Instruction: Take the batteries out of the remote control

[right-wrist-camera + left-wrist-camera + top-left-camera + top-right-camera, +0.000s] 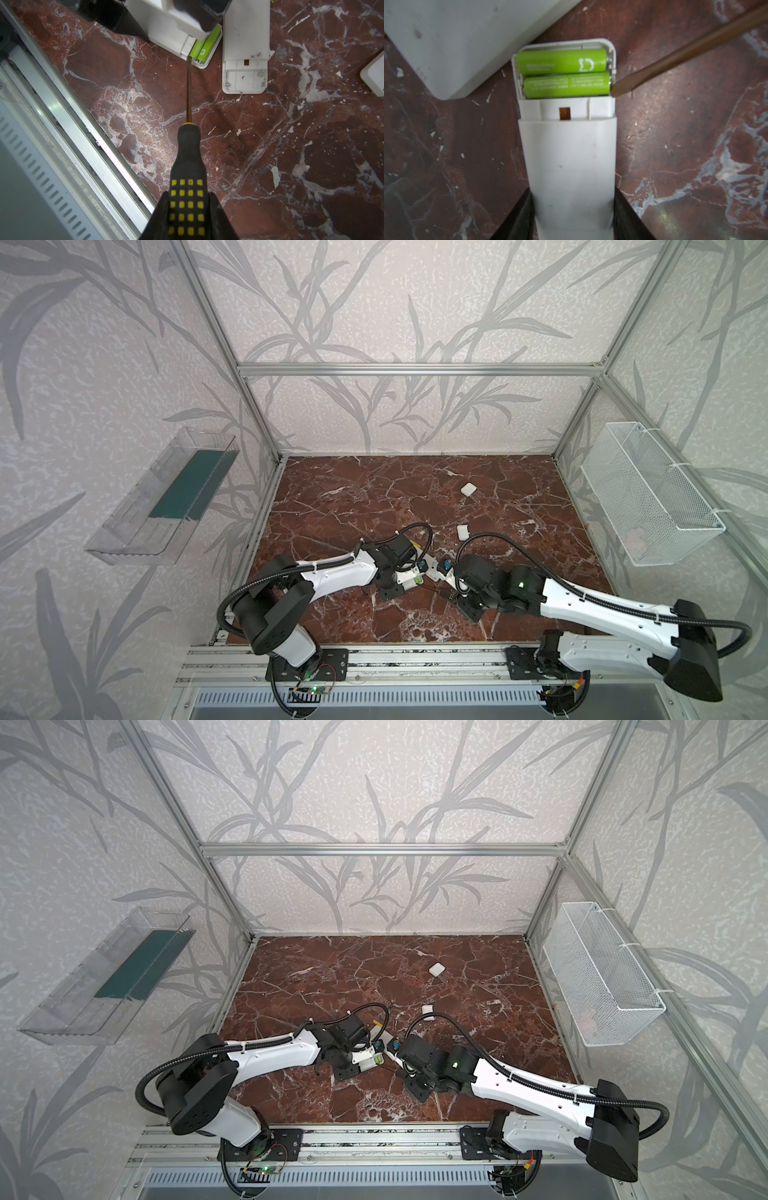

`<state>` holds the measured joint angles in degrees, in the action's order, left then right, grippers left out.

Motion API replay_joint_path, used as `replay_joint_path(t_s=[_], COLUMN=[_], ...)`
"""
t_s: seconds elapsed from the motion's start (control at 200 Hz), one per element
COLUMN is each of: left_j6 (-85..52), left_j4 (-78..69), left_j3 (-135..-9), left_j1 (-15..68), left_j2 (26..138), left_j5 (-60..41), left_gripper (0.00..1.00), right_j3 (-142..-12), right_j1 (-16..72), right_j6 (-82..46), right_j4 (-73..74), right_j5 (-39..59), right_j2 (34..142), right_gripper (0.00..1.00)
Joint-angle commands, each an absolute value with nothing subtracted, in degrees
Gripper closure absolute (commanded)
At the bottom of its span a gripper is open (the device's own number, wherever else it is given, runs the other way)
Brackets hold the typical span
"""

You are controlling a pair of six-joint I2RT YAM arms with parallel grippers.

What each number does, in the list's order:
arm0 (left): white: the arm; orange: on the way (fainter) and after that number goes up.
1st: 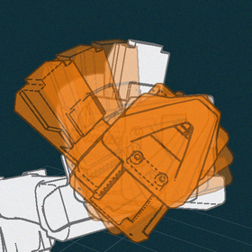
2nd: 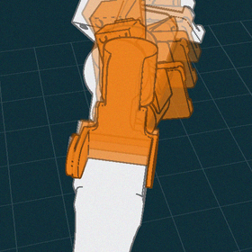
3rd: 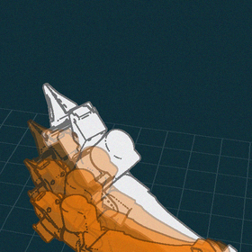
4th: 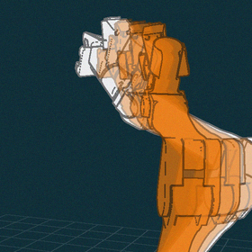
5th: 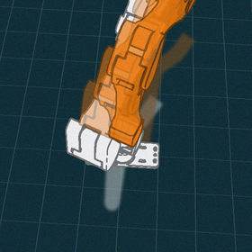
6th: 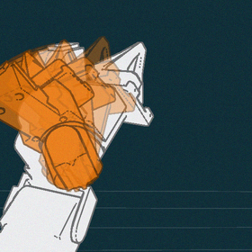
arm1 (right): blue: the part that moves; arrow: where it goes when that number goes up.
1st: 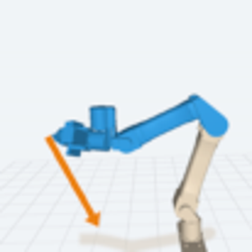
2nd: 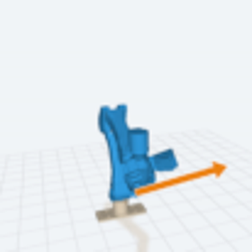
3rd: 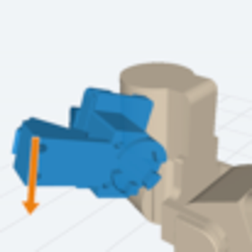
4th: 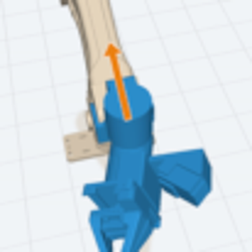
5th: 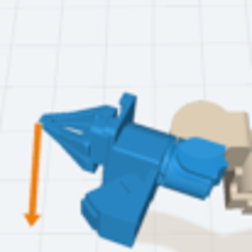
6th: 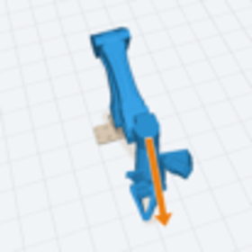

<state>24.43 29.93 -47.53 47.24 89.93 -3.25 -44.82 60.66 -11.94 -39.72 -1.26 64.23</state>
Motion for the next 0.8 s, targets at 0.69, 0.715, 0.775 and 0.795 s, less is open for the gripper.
replay_joint_path(t_s=[0.69, 0.715, 0.775, 0.795], left_j6=[25.39, 25.4, 25.4, 25.4], left_j4=[30.94, 30.94, 30.94, 30.94], left_j3=[-47.02, -47.02, -47.02, -46.96], left_j1=[48.39, 48.34, 48.35, 48.34], left_j2=[92.28, 92.24, 92.27, 92.25], left_j5=[-6.2, -6.16, -6.17, -6.19], left_gripper=[0.71, 0.71, 0.71, 0.71], right_j3=[-36.83, -36.75, -36.4, -36.26], right_j1=[66.5, 66.83, 67.21, 67.23], right_j6=[-10.27, -10.22, -9.87, -9.78], right_j4=[-25.3, -25.3, -24.83, -24.71], right_j5=[-15.24, -15.83, -16.51, -16.71], right_j2=[58.85, 58.59, 57.74, 57.46], right_gripper=[1.0, 1.0, 1.0, 1.0])
